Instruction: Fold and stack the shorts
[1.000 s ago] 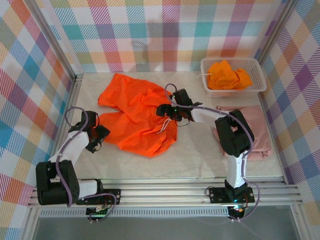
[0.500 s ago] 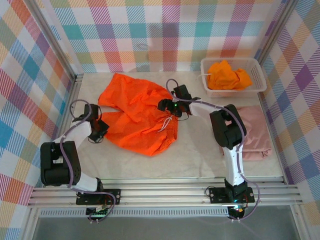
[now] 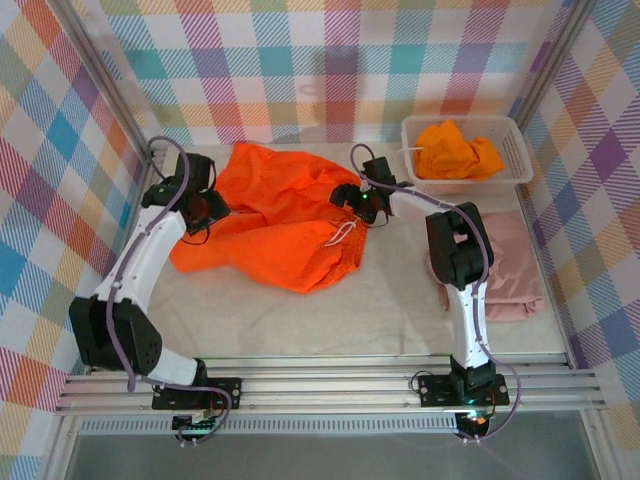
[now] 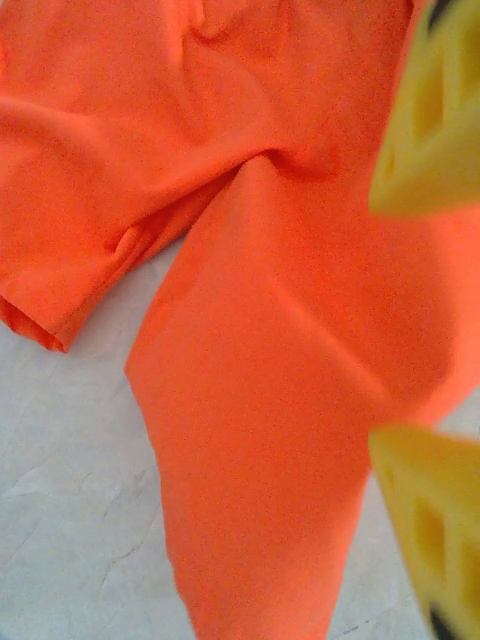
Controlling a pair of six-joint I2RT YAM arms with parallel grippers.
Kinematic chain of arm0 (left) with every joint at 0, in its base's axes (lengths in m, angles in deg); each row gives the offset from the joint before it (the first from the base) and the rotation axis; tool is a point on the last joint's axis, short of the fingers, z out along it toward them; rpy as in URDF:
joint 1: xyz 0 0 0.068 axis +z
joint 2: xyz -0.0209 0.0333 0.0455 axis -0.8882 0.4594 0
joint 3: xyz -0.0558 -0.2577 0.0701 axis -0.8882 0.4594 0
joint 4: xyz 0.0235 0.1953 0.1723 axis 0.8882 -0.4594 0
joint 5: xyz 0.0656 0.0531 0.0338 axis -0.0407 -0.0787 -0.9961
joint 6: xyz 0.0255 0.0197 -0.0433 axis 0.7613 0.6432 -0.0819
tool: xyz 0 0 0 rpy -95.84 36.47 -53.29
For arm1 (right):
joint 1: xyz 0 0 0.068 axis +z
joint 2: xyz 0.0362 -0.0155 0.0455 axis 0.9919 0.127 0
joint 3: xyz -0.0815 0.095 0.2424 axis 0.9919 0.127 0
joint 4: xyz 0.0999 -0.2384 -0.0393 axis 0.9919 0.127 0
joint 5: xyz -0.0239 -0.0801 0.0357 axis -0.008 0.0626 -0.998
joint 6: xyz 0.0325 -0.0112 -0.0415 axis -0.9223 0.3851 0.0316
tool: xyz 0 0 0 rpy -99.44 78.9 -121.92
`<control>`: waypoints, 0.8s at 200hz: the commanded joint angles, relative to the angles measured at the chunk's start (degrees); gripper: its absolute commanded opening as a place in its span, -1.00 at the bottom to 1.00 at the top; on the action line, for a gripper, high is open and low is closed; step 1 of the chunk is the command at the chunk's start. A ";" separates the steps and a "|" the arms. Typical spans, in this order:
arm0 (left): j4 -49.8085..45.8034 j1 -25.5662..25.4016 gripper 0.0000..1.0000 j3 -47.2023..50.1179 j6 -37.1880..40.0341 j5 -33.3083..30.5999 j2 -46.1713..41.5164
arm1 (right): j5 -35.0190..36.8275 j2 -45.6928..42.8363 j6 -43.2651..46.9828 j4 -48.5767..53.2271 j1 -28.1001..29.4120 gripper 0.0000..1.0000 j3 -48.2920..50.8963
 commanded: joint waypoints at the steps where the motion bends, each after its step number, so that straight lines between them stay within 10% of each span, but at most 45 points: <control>1: -3.10 1.42 0.90 -3.29 2.19 4.62 5.07 | 2.09 2.24 0.83 5.90 -2.45 0.66 -1.73; 78: 6.41 7.27 1.00 19.93 -8.69 13.35 -8.63 | -4.01 -14.42 2.96 -1.33 0.25 0.66 8.98; 160: 6.48 8.54 0.82 34.72 -17.38 6.07 -12.27 | 3.16 -32.40 2.97 -2.35 4.01 0.64 31.12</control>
